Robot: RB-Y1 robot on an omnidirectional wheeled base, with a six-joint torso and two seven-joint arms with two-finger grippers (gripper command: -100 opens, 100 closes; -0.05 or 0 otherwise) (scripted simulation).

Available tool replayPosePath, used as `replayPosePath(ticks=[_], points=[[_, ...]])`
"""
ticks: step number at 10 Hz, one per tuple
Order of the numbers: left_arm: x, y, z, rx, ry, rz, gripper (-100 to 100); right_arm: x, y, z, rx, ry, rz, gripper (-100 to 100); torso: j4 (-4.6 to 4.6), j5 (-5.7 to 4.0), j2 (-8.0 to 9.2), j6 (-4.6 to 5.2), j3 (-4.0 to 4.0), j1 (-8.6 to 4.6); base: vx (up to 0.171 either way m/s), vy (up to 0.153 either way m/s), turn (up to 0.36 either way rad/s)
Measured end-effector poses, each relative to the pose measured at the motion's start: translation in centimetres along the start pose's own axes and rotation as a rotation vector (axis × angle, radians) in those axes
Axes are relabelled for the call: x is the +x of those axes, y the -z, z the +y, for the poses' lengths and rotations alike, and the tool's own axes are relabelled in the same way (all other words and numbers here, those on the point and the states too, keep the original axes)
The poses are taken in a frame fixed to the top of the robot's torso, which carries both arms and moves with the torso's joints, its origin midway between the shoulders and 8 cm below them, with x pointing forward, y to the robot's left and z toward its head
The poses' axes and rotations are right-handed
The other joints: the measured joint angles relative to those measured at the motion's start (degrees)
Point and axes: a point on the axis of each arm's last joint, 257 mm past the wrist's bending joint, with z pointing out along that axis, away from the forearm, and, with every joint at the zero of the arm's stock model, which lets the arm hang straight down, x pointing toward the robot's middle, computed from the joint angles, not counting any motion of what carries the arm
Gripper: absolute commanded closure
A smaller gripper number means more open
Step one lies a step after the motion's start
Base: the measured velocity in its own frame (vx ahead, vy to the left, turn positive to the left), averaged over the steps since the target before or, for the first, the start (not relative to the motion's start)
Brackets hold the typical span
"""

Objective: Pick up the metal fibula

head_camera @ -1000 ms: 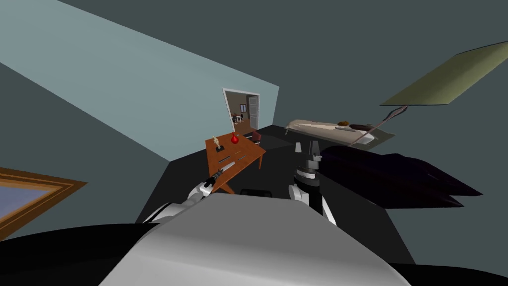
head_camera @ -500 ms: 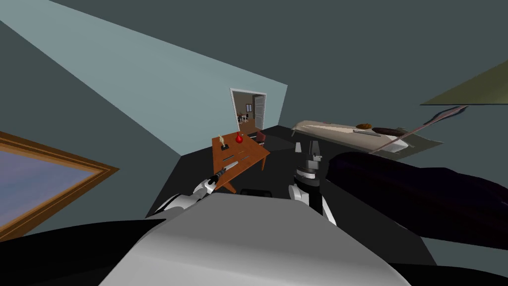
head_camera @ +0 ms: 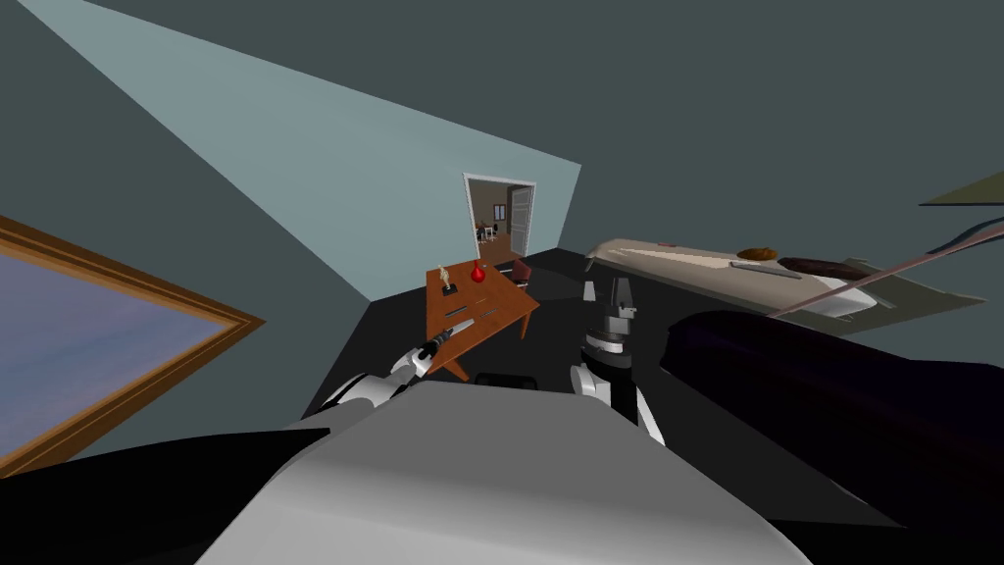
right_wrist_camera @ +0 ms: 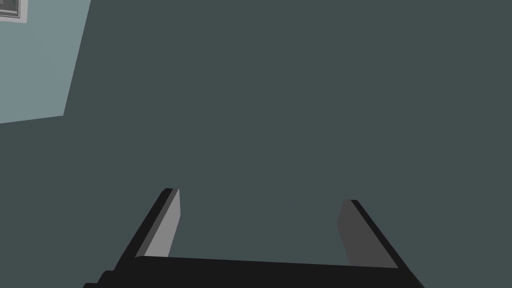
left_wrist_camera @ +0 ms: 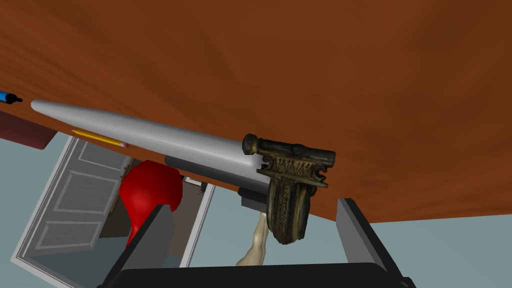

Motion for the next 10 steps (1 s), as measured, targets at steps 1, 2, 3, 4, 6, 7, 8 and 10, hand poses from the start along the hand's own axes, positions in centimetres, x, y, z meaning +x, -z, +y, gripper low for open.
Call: replayPosePath(ticks=[1,2,3,4,6,7,8,10], points=[[0.36,0.08,0.64,-0.012,0.003,0.008,-100,0.0,0.0,0.0,0.0,0.0,0.0,0,0.01,0.0,0.04,0.0,0.03,0.01,-0.008,0.002,0.0],[0.52,0.21,0.66,-0.009,0.0,0.009,-100,0.0,0.0,0.0,0.0,0.0,0.0,0,0.02,0.0,0.07,0.0,0.04,0.01,0.0,0.0,0.0],[0.53,0.22,0.69,-0.011,0.001,0.009,100,0.0,0.0,0.0,0.0,0.0,0.0,0,0.02,0.0,0.05,0.0,0.04,0.0,0.0,0.0,0.0],[0.53,0.22,0.69,-0.01,0.001,0.009,100,0.0,0.0,0.0,0.0,0.0,0.0,0,0.02,0.0,0.05,0.0,0.03,0.0,-0.001,0.002,0.013],[0.61,0.23,0.74,-0.012,0.006,0.01,100,0.0,0.0,0.0,0.0,0.0,0.0,0,0.03,-0.05,0.05,0.05,0.04,-0.05,0.0,0.0,0.0],[0.61,0.24,0.77,-0.013,0.006,0.01,100,0.0,0.0,0.0,0.0,0.0,0.0,0,0.04,-0.05,0.06,0.06,0.05,-0.05,0.0,0.0,0.0],[0.62,0.24,0.78,-0.013,0.006,0.01,0,0.0,0.0,0.0,0.0,0.0,0.0,0,0.04,-0.05,0.06,0.07,0.05,-0.05,0.0,0.0,0.0],[0.52,0.4,1.48,-0.027,0.017,0.005,100,0.01,-0.01,0.0,0.0,0.0,0.0,0,0.04,0.01,0.09,0.17,0.06,-0.02,-0.034,0.001,-0.151]])
